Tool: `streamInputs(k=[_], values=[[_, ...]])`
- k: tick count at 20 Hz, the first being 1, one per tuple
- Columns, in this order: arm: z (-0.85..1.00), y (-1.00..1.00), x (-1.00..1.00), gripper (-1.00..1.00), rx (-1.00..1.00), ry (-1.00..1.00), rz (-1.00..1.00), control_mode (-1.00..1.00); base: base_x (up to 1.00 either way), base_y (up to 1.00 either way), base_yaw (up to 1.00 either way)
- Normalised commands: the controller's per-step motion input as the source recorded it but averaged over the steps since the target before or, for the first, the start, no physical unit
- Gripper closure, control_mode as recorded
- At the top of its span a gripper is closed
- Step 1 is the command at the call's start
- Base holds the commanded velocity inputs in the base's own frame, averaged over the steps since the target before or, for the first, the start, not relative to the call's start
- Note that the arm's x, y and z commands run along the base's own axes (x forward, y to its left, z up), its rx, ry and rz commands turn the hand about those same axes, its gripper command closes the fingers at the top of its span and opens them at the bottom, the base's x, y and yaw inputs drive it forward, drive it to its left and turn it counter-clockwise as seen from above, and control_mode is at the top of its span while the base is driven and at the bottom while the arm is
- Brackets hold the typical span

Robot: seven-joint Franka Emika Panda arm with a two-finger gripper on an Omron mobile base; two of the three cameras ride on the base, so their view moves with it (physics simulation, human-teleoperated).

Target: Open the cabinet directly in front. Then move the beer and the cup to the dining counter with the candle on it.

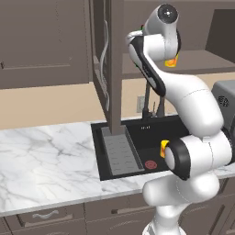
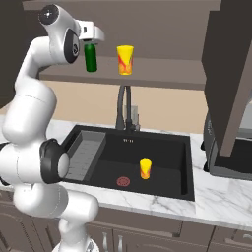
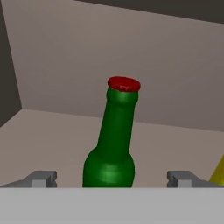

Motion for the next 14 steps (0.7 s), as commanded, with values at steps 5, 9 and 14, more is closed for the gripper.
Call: streamInputs(k=[5,9,14], values=[[0.00,0.00,0.20,-1.00,0.00,0.00,0.00,-1.00,0.00,0.00,0.00],[0.00,0.00,0.08,-1.00,0.00,0.00,0.00,-1.00,0.00,0.00,0.00],[0.00,0.00,0.08,-1.00,0.00,0.00,0.00,-1.00,0.00,0.00,0.00]])
